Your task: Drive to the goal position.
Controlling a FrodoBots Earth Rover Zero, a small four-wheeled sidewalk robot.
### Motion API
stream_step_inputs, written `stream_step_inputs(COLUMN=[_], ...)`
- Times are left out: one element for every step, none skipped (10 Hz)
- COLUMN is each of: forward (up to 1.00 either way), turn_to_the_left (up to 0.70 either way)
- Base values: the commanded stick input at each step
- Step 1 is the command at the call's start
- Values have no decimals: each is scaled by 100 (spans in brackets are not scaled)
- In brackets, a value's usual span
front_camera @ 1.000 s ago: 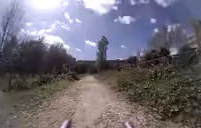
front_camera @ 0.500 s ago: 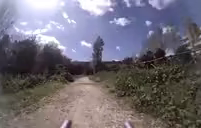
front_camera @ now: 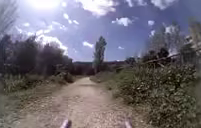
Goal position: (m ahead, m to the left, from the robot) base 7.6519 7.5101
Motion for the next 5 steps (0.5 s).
stream_step_inputs(forward=[85, 85, 85, 85, 85], turn_to_the_left=[0, 0, 0, 0, 0])
